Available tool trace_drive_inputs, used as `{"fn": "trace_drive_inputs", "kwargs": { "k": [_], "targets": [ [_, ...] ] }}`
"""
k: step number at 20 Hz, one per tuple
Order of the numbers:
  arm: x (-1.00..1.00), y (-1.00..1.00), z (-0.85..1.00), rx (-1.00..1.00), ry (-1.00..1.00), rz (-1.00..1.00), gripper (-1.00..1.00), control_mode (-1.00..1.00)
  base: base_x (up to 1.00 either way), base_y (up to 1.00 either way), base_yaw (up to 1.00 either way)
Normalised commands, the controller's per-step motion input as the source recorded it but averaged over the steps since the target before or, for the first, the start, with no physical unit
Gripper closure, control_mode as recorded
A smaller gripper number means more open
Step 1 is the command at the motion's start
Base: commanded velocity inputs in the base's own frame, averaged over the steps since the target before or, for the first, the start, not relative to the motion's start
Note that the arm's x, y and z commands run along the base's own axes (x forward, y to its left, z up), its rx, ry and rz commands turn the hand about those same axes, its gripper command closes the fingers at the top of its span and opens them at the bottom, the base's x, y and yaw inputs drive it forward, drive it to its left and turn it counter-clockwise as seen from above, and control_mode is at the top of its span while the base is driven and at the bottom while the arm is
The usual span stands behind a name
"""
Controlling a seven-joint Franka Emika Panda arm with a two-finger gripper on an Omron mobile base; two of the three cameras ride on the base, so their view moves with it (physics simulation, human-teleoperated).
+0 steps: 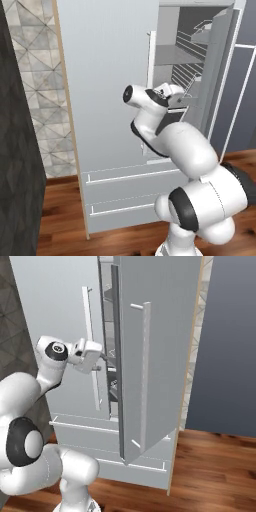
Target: Retrieve the sausage and cheese from the fridge and place them on the cutting board on the counter.
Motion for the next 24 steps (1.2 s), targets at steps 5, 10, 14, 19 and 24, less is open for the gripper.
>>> {"fn": "trace_drive_inputs", "kwargs": {
  "k": [5,10,14,19,24],
  "targets": [
    [0.00,-0.81,0.00,0.00,0.21,-0.15,-1.00,-1.00,0.00,0.00,0.00],
    [-0.11,-1.00,-0.08,0.00,0.17,-0.12,-1.00,-1.00,0.00,0.00,0.00],
    [-0.41,-1.00,-0.25,0.00,0.22,-0.08,-1.00,-1.00,0.00,0.00,0.00],
    [-0.58,-1.00,-0.33,0.00,0.22,-0.08,-1.00,-1.00,0.00,0.00,0.00],
    [-0.44,-1.00,-0.28,0.00,0.19,-0.07,-1.00,-1.00,0.00,0.00,0.00]
  ]
}}
